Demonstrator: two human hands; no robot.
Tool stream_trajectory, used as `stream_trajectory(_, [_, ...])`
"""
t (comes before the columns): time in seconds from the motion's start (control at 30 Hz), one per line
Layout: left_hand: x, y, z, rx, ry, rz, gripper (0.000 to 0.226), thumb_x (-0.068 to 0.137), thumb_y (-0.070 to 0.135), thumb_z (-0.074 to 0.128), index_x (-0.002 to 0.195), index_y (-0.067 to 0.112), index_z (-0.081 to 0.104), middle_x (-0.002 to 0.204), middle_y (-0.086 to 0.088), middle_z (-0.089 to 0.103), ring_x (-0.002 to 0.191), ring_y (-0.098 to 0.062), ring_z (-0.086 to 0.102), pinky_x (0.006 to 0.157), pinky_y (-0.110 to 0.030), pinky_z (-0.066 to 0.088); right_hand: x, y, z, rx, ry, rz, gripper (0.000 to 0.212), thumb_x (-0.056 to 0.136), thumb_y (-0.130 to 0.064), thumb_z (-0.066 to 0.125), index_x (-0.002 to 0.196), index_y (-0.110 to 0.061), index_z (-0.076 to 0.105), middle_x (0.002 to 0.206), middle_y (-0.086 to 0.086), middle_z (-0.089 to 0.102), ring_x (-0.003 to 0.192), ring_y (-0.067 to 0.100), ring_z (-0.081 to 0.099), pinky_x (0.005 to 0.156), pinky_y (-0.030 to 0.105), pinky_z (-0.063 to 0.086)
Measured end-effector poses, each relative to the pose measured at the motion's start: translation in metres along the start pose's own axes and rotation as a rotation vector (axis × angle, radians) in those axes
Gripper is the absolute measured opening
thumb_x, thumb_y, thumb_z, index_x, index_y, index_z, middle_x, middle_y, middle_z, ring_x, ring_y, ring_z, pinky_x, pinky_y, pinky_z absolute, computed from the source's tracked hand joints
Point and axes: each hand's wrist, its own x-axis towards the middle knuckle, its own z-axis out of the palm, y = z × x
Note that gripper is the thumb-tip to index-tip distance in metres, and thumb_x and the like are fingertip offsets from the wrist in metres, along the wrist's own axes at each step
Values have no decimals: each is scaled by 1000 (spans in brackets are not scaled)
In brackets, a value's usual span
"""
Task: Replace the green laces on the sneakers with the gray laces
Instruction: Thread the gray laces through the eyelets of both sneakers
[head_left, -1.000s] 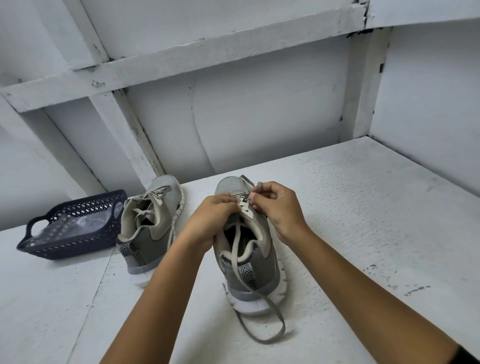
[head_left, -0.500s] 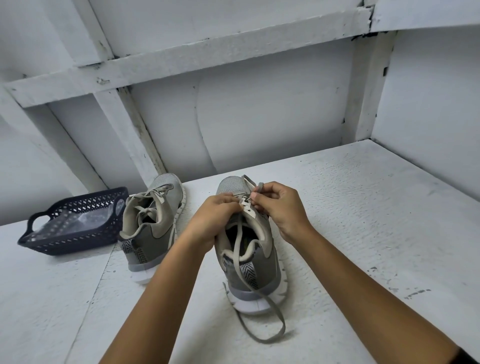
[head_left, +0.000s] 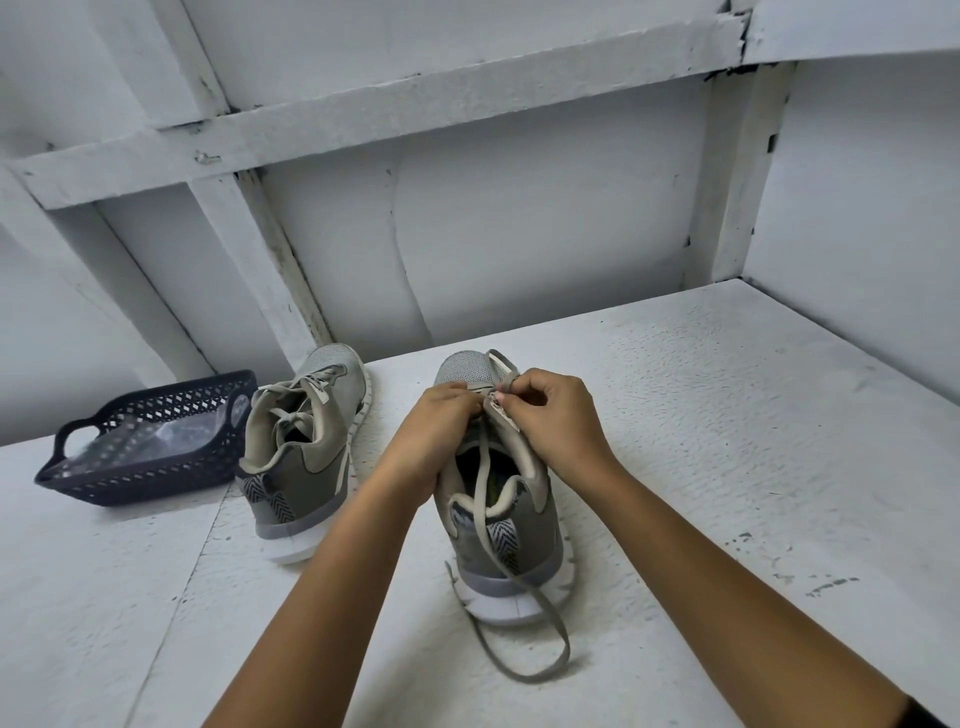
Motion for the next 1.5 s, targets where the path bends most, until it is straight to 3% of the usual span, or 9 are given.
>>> stream_trajectory(0.17, [9,-14,-4,519,25,227,27,86,11,49,94,14,74,119,-8,55,121,-24,46,103,-39,39,-5,-4,4,38,-38,63,38,95,-30,50,84,0,69,83,17,68,86,30,63,77,37,50])
stream_trajectory(0.47, [6,-17,3,749,214,300,18,90,20,50,93,11,65,125,-8,44,127,-28,29,104,-29,25,-15,-9,7,55,-49,119,25,92,-30,54,85,-10,66,79,-1,66,79,14,60,72,26,47])
stream_trajectory(0.57, [-1,-15,0,554,292,328,8,88,14,51,82,14,56,116,-7,49,119,-25,40,99,-30,34,-18,-12,5,80,-52,128,26,94,-30,53,89,-9,68,84,1,68,81,13,62,73,25,48])
stream_trajectory(0.8, [-12,8,-48,-766,91,219,29,96,8,28,70,11,40,50,0,51,46,-16,54,53,-26,52,-19,-12,3,43,-48,136,25,95,-32,51,89,-15,68,81,-5,65,75,5,57,64,17,43])
stream_trajectory(0.93, [-13,18,-87,-237,278,190,27,94,8,28,69,15,36,52,2,35,35,-8,28,36,-13,22,-19,-12,3,20,-42,124,37,95,-32,51,83,1,64,71,4,57,62,9,48,56,18,38])
stream_trajectory(1.1, [-20,29,-81,975,152,207,27,96,27,39,110,16,59,105,-10,61,96,-26,57,80,-31,42,-18,-12,5,27,-47,126,39,95,-32,51,88,4,63,72,8,55,65,12,47,57,24,37])
stream_trajectory(1.23, [-13,27,-36,1138,63,359,34,93,38,44,121,25,60,126,-8,46,121,-29,42,100,-38,38,-18,-12,5,27,-40,122,35,95,-30,51,85,0,65,73,6,58,66,12,49,56,20,39])
stream_trajectory(1.37, [1,14,-9,1337,35,381,28,92,28,46,105,9,63,122,-11,47,116,-32,41,87,-38,38,-18,-12,4,36,-37,127,33,95,-29,51,81,-2,65,72,5,59,66,12,49,59,23,40])
stream_trajectory(1.5, [6,13,-16,1085,28,412,26,93,28,48,95,7,64,112,-12,54,108,-29,49,89,-38,43,-18,-12,4,42,-41,135,33,95,-30,50,83,-3,65,73,6,60,68,16,51,61,24,40])
